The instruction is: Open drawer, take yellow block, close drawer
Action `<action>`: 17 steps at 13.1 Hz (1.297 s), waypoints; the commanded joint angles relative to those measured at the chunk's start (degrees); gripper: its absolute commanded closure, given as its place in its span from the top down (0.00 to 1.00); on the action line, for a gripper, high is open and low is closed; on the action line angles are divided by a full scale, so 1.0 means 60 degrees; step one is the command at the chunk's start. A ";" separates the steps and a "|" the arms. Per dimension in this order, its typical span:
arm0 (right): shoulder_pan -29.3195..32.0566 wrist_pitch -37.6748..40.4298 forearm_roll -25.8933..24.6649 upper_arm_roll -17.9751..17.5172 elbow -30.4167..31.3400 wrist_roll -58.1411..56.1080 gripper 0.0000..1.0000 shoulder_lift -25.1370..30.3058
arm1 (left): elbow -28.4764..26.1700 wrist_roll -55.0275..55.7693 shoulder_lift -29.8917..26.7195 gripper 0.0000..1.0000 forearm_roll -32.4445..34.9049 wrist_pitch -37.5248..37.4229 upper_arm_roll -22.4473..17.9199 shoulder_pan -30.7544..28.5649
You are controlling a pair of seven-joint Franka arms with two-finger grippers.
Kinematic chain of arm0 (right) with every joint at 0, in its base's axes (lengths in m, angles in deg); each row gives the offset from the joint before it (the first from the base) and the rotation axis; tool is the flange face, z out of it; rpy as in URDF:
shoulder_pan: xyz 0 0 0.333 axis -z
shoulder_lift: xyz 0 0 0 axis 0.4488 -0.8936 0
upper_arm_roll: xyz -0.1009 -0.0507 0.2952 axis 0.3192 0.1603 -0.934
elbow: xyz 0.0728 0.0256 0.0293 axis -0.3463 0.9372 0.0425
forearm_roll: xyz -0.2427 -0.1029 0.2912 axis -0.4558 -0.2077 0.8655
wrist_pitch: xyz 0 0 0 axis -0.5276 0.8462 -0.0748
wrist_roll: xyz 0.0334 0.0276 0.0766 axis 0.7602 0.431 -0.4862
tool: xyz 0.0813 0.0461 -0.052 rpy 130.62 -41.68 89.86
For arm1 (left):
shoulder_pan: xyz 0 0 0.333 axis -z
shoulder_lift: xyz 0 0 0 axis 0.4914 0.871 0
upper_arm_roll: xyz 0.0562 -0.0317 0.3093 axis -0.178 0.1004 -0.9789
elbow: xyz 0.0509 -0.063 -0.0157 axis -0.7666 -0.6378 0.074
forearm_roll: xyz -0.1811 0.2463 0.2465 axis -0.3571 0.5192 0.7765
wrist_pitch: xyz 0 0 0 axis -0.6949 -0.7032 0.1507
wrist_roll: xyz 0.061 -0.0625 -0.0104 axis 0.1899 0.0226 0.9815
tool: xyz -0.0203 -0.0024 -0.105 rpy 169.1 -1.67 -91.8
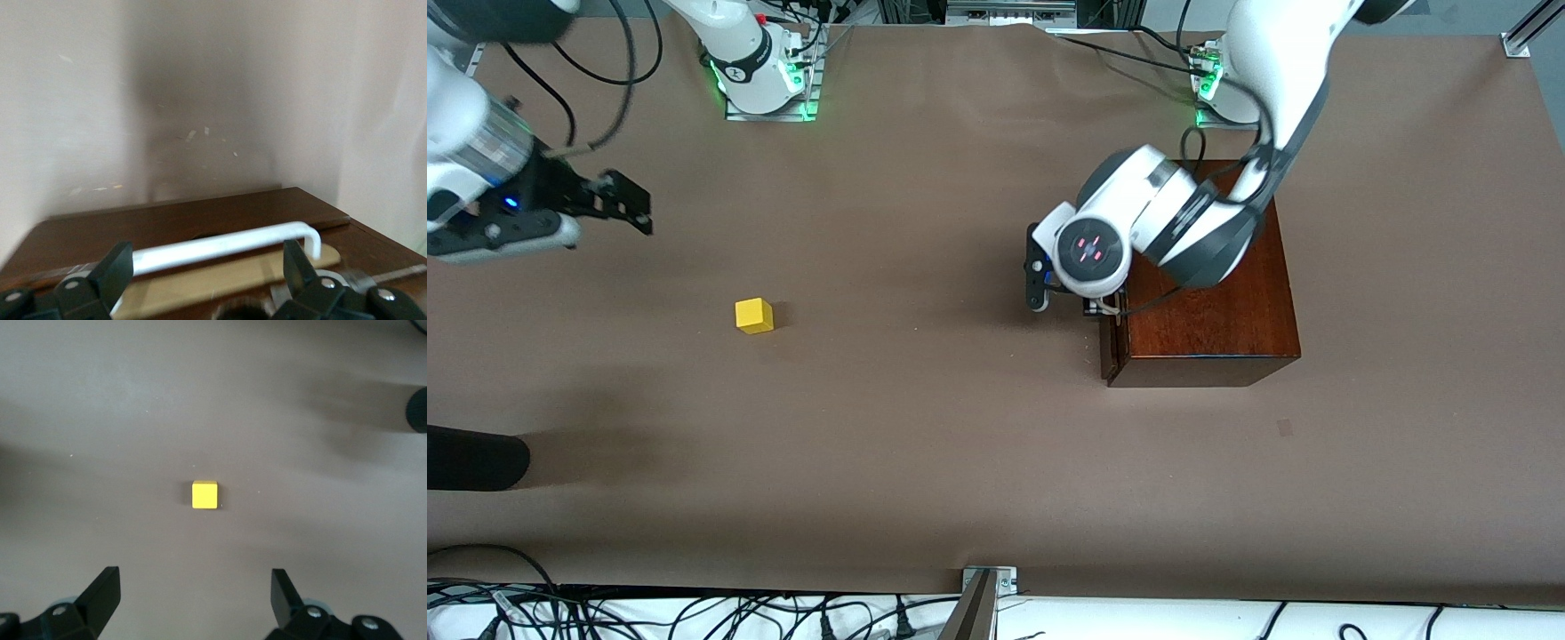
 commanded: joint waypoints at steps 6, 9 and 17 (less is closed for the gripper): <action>0.0070 0.0694 -0.0122 -0.0113 -0.1152 -0.0042 1.00 -0.0238 | 0.1051 -0.0304 -0.2038 1.00 0.0669 -0.0639 -0.0311 -0.2456; 0.0143 0.0475 -0.0078 -0.0011 -0.1358 -0.0013 1.00 -0.0499 | 0.0194 0.0773 -0.3029 1.00 0.0582 -0.0365 -0.1512 -0.2474; -0.0033 0.0210 -0.0678 -0.0084 -0.2016 0.0002 1.00 -0.0867 | -0.2961 0.9247 -0.5934 1.00 -0.0002 0.0677 -0.2435 -0.2517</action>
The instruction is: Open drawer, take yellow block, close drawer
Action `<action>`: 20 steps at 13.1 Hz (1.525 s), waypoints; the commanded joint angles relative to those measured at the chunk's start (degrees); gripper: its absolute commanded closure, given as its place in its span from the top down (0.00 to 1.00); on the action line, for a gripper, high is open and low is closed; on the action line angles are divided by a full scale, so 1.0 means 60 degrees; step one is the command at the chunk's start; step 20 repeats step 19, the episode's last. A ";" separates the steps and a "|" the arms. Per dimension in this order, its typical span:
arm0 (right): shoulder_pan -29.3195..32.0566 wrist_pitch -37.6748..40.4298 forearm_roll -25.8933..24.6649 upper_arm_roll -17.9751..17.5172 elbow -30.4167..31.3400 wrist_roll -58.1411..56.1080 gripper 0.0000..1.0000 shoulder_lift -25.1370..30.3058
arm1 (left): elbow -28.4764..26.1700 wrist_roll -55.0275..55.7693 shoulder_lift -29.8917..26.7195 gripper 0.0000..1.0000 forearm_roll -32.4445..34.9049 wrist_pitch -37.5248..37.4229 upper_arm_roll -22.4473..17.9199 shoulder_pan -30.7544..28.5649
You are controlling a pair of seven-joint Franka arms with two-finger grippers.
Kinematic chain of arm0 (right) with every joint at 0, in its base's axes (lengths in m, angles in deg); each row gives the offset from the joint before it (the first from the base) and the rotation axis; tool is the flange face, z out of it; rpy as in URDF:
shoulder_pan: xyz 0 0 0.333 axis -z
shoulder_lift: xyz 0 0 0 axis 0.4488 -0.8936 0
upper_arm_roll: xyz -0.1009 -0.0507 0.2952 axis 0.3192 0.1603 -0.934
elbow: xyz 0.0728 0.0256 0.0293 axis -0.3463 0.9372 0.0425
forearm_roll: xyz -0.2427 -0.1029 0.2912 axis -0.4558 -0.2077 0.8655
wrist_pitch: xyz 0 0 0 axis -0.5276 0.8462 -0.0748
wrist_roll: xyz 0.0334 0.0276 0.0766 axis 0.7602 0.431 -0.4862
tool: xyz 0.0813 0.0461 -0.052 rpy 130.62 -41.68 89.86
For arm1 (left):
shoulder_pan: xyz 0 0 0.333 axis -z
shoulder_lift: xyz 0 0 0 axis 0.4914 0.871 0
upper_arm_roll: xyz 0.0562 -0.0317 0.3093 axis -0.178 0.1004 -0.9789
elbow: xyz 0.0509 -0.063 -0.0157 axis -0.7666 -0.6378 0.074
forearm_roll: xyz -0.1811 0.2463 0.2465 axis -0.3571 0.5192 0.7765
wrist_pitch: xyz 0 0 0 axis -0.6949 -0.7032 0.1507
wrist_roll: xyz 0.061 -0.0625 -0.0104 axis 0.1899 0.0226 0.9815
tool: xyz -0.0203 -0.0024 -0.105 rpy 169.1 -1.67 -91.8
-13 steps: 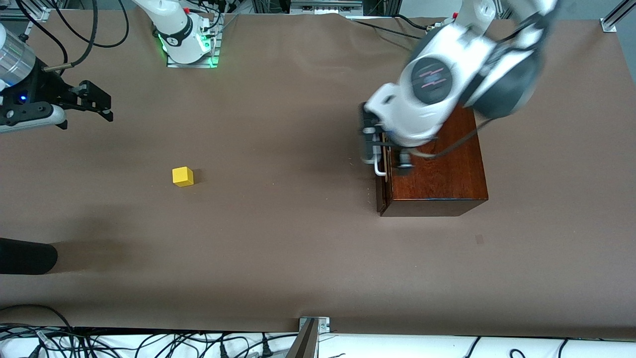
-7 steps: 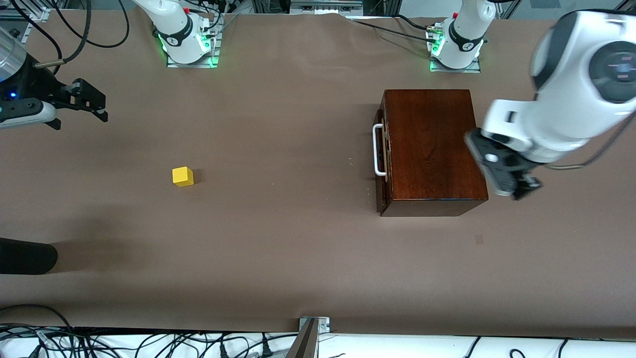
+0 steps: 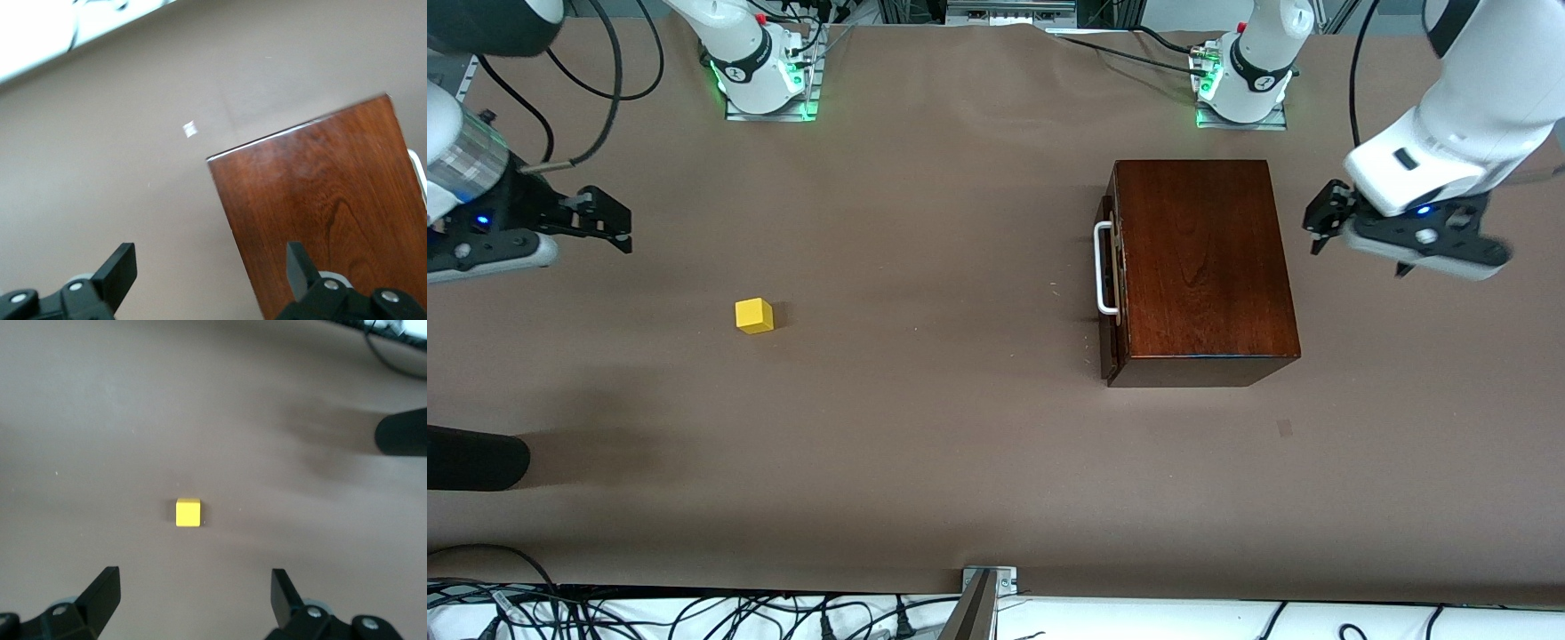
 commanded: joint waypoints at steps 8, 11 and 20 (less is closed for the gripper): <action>-0.0011 0.0281 -0.0104 0.0042 -0.0541 -0.0027 1.00 0.0061 | -0.0639 -0.0275 -0.0558 1.00 -0.1796 -0.0078 -0.1460 0.0008; 0.0004 0.0311 -0.0104 0.0056 -0.0527 -0.0042 1.00 0.0061 | -0.0653 -0.0275 -0.0485 1.00 -0.1796 -0.0079 -0.1460 0.0037; 0.0033 0.0296 -0.0074 0.0203 -0.0498 0.0002 1.00 0.0031 | -0.0639 -0.0304 -0.0471 1.00 -0.1342 -0.0269 -0.1416 0.0110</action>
